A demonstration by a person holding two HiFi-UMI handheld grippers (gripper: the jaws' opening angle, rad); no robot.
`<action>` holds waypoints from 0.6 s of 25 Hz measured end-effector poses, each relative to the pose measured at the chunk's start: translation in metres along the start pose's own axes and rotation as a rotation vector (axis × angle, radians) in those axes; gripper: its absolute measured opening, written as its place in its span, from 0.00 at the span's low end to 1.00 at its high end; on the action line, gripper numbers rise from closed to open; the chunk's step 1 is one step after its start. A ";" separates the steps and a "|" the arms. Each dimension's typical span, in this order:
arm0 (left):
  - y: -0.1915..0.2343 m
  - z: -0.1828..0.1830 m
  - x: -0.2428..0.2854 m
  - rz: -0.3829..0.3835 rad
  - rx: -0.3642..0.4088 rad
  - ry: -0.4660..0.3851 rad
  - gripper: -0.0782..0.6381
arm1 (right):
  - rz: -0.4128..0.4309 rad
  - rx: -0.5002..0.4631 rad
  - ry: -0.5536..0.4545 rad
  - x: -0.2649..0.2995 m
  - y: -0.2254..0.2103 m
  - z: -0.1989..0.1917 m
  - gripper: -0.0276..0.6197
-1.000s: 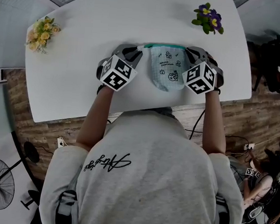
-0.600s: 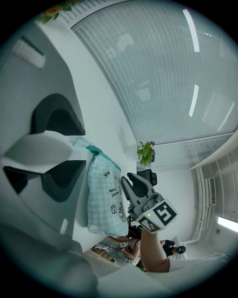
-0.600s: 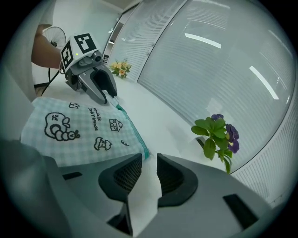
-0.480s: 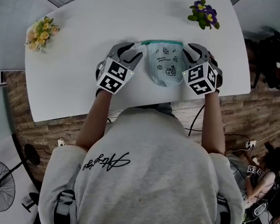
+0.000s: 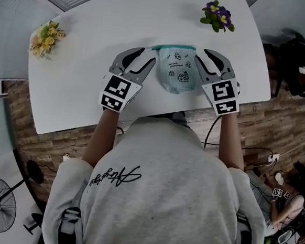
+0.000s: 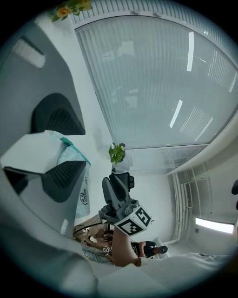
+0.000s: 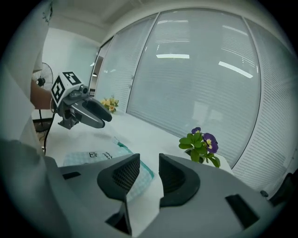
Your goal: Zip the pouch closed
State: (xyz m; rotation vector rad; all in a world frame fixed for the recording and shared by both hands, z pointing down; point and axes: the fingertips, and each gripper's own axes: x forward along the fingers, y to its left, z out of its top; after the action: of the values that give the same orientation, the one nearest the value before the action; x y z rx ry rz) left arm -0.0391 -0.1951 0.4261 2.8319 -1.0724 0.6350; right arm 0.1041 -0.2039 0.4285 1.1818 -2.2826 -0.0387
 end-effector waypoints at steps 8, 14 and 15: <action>0.001 0.041 -0.020 0.028 -0.011 -0.116 0.34 | -0.026 0.104 -0.166 -0.030 -0.004 0.041 0.24; -0.003 0.068 -0.035 0.047 0.014 -0.184 0.34 | -0.047 0.131 -0.252 -0.051 -0.008 0.067 0.23; -0.003 0.072 -0.038 0.050 0.014 -0.195 0.34 | -0.048 0.139 -0.263 -0.055 -0.009 0.070 0.23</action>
State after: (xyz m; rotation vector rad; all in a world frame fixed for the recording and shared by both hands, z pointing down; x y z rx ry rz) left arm -0.0370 -0.1830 0.3452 2.9371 -1.1736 0.3758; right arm 0.1012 -0.1835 0.3416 1.3731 -2.5178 -0.0580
